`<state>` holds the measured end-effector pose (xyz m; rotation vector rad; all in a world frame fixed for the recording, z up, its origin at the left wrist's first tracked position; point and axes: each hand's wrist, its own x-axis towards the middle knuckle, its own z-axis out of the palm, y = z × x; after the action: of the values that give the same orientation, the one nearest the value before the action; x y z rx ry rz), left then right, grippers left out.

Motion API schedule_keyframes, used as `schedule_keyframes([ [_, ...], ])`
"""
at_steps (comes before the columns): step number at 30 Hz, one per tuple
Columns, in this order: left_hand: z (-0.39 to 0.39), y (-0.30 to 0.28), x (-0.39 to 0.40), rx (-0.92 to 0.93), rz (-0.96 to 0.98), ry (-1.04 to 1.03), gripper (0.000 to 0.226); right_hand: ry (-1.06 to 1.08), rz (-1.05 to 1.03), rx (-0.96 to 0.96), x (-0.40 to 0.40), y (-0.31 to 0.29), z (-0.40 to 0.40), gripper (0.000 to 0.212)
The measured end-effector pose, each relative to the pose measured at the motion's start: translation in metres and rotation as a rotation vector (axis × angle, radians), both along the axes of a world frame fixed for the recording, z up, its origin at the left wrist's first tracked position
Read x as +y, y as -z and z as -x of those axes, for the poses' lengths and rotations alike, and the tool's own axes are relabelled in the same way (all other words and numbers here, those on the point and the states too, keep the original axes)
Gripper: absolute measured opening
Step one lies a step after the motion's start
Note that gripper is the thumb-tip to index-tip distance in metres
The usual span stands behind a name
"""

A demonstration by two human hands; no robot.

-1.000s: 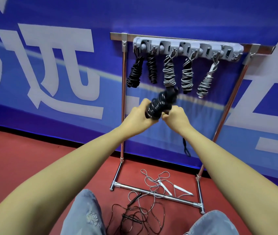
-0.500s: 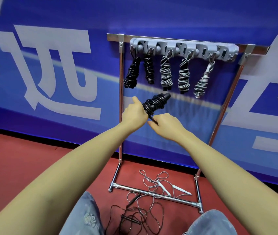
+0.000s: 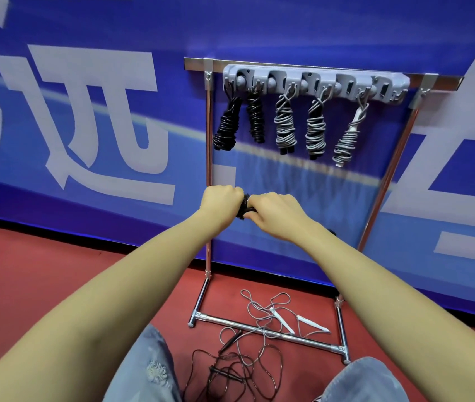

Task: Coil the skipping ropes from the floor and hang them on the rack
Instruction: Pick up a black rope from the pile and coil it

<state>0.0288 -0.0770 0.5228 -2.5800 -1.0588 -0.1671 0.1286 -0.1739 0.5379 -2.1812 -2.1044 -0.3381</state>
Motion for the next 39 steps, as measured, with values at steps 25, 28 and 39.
schedule_keyframes([
  [25, 0.01, 0.015, -0.015, -1.003, 0.695, 0.095, 0.045, 0.372, -0.33, 0.757, 0.008, 0.011, -0.01, 0.051],
  [28, 0.004, 0.019, -0.029, -0.88, 0.684, 0.118, 0.06, 0.396, -0.355, 0.883, 0.009, 0.01, -0.014, 0.058],
  [39, -0.016, 0.01, -0.028, -0.504, 0.182, -0.12, 0.054, 0.154, -0.279, 0.982, 0.009, 0.019, -0.018, 0.038],
])
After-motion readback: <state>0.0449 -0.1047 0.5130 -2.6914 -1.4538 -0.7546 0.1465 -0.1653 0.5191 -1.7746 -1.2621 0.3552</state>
